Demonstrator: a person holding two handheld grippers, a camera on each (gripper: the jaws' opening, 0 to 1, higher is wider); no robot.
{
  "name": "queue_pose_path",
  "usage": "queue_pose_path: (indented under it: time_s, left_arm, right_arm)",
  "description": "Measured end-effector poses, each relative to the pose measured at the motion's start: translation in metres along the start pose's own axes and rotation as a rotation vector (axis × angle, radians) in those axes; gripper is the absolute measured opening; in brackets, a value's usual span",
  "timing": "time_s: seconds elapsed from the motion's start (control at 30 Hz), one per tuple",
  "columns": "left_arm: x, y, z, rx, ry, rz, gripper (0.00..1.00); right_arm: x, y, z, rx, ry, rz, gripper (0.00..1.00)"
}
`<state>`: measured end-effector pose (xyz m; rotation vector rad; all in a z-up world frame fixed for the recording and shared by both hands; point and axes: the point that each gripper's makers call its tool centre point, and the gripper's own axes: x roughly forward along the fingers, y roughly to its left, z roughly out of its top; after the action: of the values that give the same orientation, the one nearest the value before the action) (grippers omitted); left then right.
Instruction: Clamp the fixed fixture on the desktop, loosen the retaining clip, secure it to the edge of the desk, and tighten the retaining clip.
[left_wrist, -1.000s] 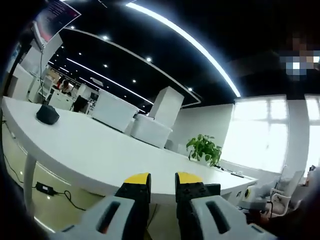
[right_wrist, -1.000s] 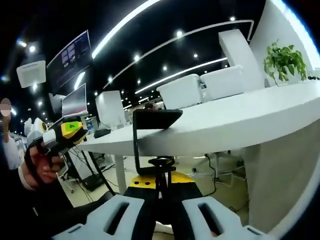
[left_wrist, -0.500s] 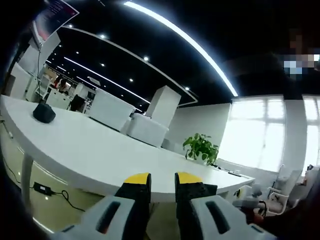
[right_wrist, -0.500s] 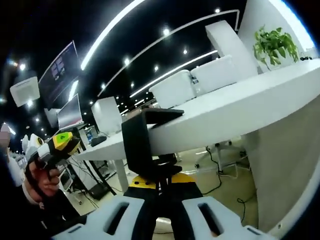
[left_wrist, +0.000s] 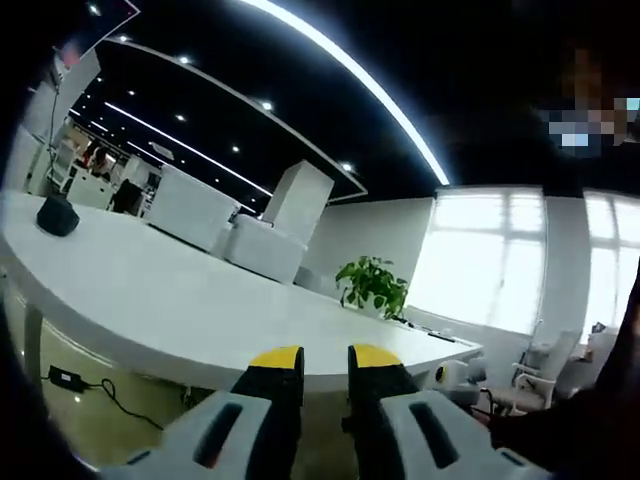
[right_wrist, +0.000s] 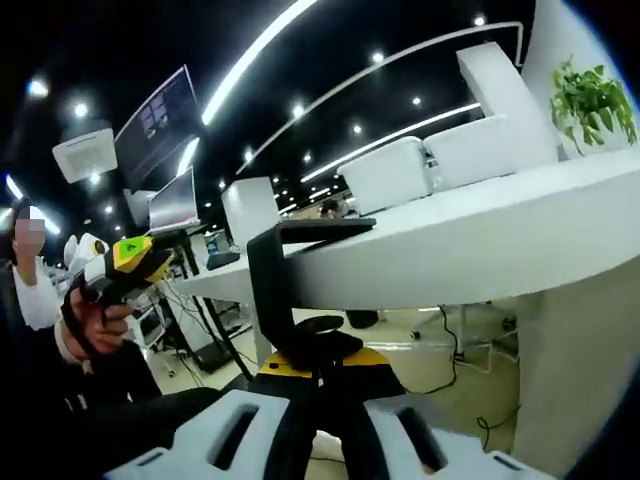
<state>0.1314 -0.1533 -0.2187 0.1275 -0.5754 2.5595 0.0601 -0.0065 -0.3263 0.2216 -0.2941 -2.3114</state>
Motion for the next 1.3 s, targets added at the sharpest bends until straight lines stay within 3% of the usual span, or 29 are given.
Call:
queue_pose_path:
  time_s: [0.23, 0.33, 0.63, 0.7, 0.9, 1.13, 1.3]
  left_arm:
    - [0.004, -0.041, -0.018, 0.006, 0.081, -0.19, 0.15]
    - [0.007, -0.056, -0.029, 0.006, 0.127, -0.253, 0.15]
    - [0.032, -0.084, -0.061, 0.002, 0.219, -0.366, 0.15]
    - [0.043, -0.091, -0.073, 0.04, 0.262, -0.399, 0.15]
    - [0.066, -0.11, -0.09, 0.049, 0.295, -0.465, 0.15]
    - [0.083, -0.121, -0.102, 0.096, 0.32, -0.518, 0.15]
    - [0.101, -0.118, -0.112, 0.124, 0.347, -0.535, 0.15]
  right_arm:
    - [0.003, 0.003, 0.0, 0.004, -0.016, 0.09, 0.04]
    - [0.003, 0.001, -0.001, -0.054, -0.009, 0.121, 0.04]
    - [0.004, -0.007, 0.0, -0.121, 0.02, 0.182, 0.04]
    - [0.004, -0.009, 0.001, -0.135, 0.024, 0.195, 0.04]
    - [0.005, -0.008, 0.0, -0.148, 0.03, 0.228, 0.04]
    - [0.004, -0.008, 0.001, -0.173, 0.022, 0.227, 0.04]
    - [0.006, -0.009, 0.001, -0.168, 0.017, 0.223, 0.05]
